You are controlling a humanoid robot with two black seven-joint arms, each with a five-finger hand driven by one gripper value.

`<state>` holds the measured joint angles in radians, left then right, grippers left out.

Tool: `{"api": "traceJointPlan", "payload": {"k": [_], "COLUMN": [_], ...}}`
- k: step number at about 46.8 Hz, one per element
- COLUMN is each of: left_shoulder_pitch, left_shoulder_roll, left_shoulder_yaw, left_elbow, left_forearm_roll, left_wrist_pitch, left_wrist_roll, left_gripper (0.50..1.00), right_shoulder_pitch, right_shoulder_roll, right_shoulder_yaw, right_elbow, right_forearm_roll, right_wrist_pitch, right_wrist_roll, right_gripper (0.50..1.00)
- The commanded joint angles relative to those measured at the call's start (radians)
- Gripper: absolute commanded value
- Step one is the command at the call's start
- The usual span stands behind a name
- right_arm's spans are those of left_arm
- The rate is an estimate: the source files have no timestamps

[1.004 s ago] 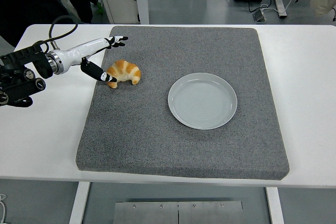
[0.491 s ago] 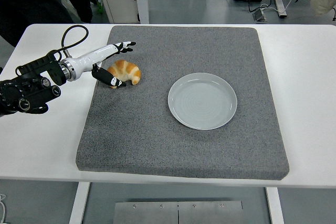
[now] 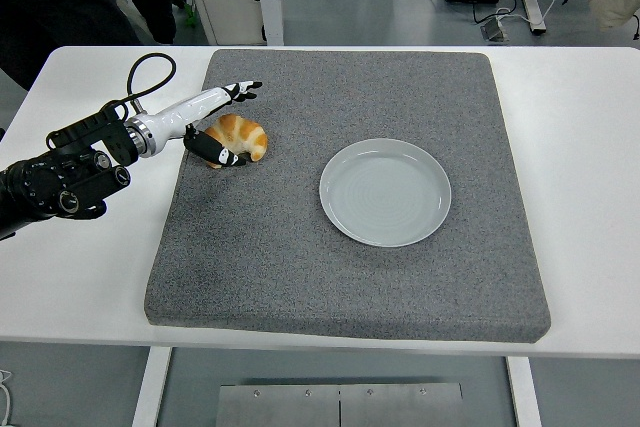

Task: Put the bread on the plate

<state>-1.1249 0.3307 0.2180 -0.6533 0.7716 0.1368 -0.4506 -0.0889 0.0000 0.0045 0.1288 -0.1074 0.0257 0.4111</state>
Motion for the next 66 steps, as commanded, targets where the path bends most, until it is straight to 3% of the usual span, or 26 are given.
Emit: {"api": "traceJointPlan", "payload": {"k": [1,8,16,21,26,34,54,66], "left_shoulder_pitch": [0.002,0.005,0.017,0.023,0.025,0.022,-0.018,-0.147], "left_shoulder_roll": [-0.001,-0.001,-0.022,-0.028,-0.028,-0.027,-0.022,-0.012], "left_shoulder_yaw": [0.000,0.000,0.000,0.000,0.000,0.000,-0.002,0.001], "left_elbow": [0.001,0.011,0.053,0.067,0.067,0.067,0.067,0.066], "left_forearm_roll": [0.000,0.000,0.000,0.000,0.000,0.000,0.000,0.000], "left_wrist_pitch": [0.000,0.001,0.006,0.014,0.014,0.014,0.015,0.009], "left_wrist_roll": [0.000,0.001,0.001,0.003,0.003,0.003,-0.017,-0.016], "left_gripper": [0.948,0.940,0.889,0.806,0.656,0.500,0.500,0.500], "right_shoulder_pitch": [0.000,0.000,-0.002,-0.002,-0.002,-0.002,-0.002,0.003], "right_shoulder_roll": [0.000,0.000,0.000,0.000,0.000,0.000,0.000,0.000], "right_shoulder_yaw": [0.000,0.000,0.000,0.000,0.000,0.000,0.000,0.000], "right_elbow": [0.000,0.000,0.000,0.000,0.000,0.000,0.000,0.000], "right_forearm_roll": [0.000,0.000,0.000,0.000,0.000,0.000,0.000,0.000], "right_wrist_pitch": [0.000,0.000,-0.001,-0.001,-0.001,0.000,0.000,0.000], "right_wrist_roll": [0.000,0.000,0.000,0.000,0.000,0.000,0.000,0.000], "right_gripper": [1.000,1.000,1.000,1.000,1.000,1.000,1.000,1.000]}}
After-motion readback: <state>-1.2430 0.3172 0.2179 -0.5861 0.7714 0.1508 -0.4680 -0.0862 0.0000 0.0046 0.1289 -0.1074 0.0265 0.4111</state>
